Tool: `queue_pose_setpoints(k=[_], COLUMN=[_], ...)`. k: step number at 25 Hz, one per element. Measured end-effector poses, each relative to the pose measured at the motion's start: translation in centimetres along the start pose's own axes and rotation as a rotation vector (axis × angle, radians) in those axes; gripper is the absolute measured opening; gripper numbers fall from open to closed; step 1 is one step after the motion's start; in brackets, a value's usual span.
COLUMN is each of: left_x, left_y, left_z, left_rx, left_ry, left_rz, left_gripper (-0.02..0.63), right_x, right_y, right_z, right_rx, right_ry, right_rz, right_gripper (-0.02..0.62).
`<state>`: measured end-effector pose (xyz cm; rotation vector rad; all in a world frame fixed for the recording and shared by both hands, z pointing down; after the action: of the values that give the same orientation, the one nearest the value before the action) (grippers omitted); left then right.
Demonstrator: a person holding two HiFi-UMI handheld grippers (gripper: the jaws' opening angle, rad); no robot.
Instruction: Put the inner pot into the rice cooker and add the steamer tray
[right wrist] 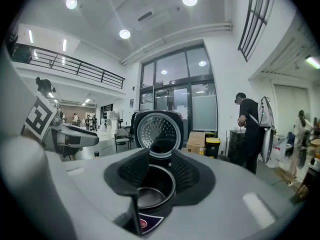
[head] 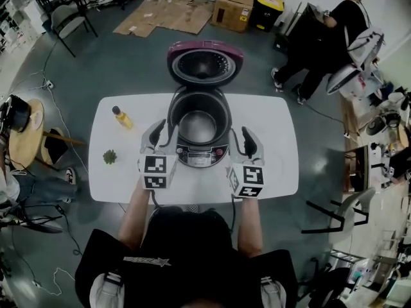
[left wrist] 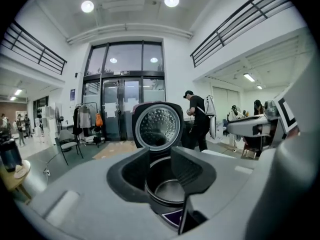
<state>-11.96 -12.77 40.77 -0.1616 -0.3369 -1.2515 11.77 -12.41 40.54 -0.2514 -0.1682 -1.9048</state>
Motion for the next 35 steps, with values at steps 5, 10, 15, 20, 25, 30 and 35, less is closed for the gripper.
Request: queue_pose_setpoints(k=[5,10,15,20,25,30,35], left_x=[-3.4,-5.1,-5.7,-5.4,-4.2,-2.1,0.1], left_y=[1.2,2.8,3.4,4.3,6.8,11.2,18.1], left_z=[0.0,0.9,0.7,0.2,-0.7,-1.3,-2.0], left_rx=[0.028,0.036,0.045,0.058,0.082,0.119,0.157], left_ry=[0.061,0.058,0.065,0.077,0.094,0.100,0.098], left_rz=[-0.032,-0.032,-0.016,0.019,0.109,0.238,0.397], left_gripper=[0.075,0.011,0.009,0.009,0.009,0.009,0.009], right_x=[-3.4,-5.6,-6.5,-7.4,-9.2,-12.1,-16.6], right_y=[-0.8,-1.1,-1.3,-0.8,0.9,4.1,8.7], right_z=[0.5,2.0,1.9,1.9,2.5,3.5,5.2], right_rx=[-0.007,-0.014,-0.013,-0.012,0.004,0.034,0.081], right_ry=[0.049,0.039,0.042,0.045,0.044,0.042,0.018], right_rz=[0.013,0.026,0.033,0.065,0.145,0.268,0.424], right_gripper=[0.091,0.005,0.005,0.005,0.005,0.005,0.005])
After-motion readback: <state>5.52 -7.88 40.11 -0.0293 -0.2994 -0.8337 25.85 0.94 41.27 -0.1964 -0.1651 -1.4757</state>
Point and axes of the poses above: the fingertips, and each gripper's own axes: x forward along the fingers, y to its right, z out of its underside, the point moved 5 cm from there along -x, backward along the fingers, and after that the axes turned 4 degrees about -y, right-handed, at the moved point
